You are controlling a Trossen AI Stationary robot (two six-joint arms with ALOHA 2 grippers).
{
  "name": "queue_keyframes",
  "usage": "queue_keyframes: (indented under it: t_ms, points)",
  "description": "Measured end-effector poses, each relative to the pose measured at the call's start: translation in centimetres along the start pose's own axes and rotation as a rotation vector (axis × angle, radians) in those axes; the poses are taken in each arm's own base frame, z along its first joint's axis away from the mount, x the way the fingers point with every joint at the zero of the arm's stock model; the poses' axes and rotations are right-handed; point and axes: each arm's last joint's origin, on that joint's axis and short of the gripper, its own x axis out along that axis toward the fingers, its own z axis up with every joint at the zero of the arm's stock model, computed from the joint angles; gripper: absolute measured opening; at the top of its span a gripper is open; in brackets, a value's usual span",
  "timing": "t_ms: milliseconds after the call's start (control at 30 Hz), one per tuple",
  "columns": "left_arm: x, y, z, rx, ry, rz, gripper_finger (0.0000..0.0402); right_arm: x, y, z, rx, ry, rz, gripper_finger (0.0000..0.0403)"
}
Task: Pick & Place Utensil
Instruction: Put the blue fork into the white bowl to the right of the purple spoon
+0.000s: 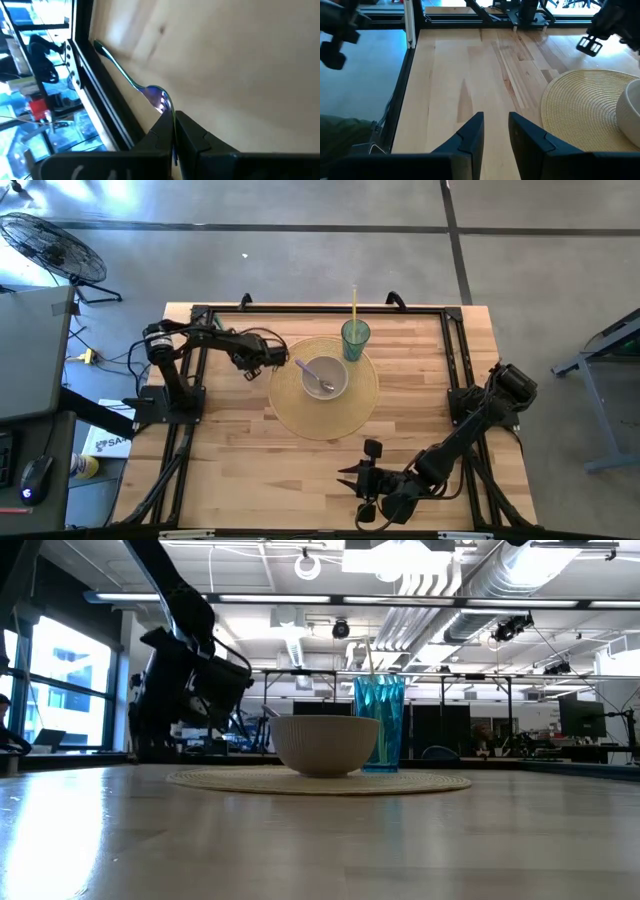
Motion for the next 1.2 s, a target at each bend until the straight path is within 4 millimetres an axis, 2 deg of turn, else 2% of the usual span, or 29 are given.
queue_keyframes:
  t_ms: [167,333,533,733,833,1033,1200]
  points:
    - [-2.6,-1.1,-1.8,0.05,-0.012,0.017,0.0001,0.0,0.0,0.0,0.003,0.0,0.0,0.0083]
    - [-6.8,-1.6,-3.8,0.069,-0.096,0.036,0.0001,0.0,0.0,0.0,-0.001,0.001,0.003,0.0083]
    - [-12.9,-2.1,-6.8,0.032,-0.315,-0.047,0.0001,0.0,0.0,0.0,0.0,0.0,0.001,0.0083]
    - [-18.1,-2.8,-11.0,0.049,-0.548,-0.129,0.0001,0.0,0.0,0.0,0.0,-0.003,-0.004,0.0083]
    - [-20.3,-3.2,-13.6,0.124,-0.697,-0.145,0.0001,0.0,-0.1,0.1,0.01,-0.023,-0.043,0.0083]
    - [-22.9,-4.5,-18.0,0.228,-0.999,-0.188,0.0001,0.8,-1.5,0.6,0.204,-0.118,-0.212,0.0083]
    - [-24.3,-6.4,-19.8,0.256,-1.178,-0.25,0.0,2.9,-3.7,1.6,0.351,-0.1,-0.233,0.0083]
